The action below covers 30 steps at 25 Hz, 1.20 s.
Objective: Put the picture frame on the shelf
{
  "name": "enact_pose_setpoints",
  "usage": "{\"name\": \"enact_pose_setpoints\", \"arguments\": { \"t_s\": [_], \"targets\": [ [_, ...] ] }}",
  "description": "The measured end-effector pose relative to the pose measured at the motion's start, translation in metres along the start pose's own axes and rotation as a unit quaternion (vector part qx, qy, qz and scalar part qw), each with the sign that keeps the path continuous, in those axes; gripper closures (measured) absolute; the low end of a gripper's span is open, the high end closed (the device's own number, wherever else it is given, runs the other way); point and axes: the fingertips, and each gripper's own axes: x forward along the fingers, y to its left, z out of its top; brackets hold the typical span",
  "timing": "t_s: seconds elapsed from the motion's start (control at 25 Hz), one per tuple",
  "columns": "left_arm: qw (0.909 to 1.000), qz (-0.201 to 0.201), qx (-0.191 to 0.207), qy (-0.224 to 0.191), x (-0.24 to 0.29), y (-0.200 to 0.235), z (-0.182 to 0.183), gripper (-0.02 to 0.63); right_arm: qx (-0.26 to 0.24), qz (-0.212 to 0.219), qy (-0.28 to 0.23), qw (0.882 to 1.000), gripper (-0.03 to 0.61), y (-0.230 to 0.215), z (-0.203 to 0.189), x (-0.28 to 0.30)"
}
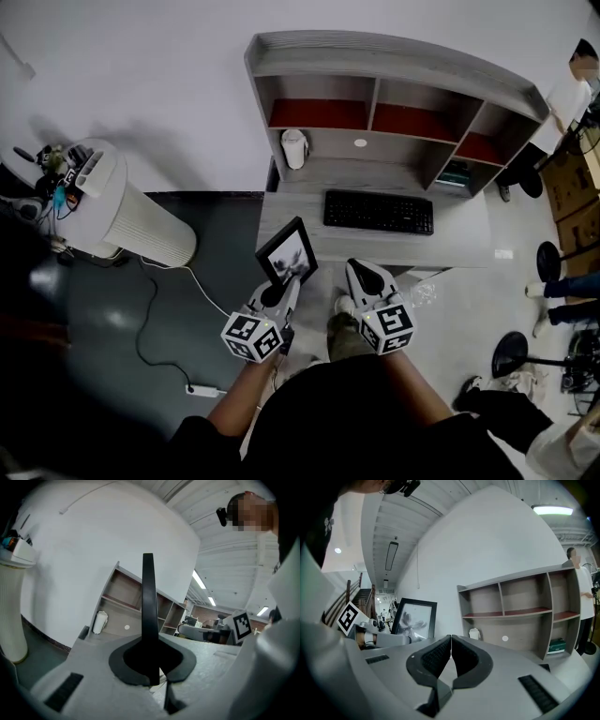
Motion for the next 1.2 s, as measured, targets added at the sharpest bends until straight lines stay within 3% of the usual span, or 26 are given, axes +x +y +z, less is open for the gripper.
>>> {"name": "enact_pose_setpoints", "arguments": {
  "t_s": [0.48,0.96,1.2],
  "targets": [
    [0.9997,0.017,0.017,0.002,0.128,0.052,0.069,0.588,0.008,0.013,-0.009,1.0,0.566,-0.113,0.049,0.09],
    [0.9987,-0.031,0.039,0.011,0.234,0.081,0.114,0.589,0.006,0.023,-0.016,1.0,0.566,-0.175,0.07,0.142],
    [0.9966,-0.076,0.014,0.028,0.27,0.103,0.133,0.589,0.009,-0.004,-0.012,1.0,0.566,-0.187,0.073,0.153]
  ]
}}
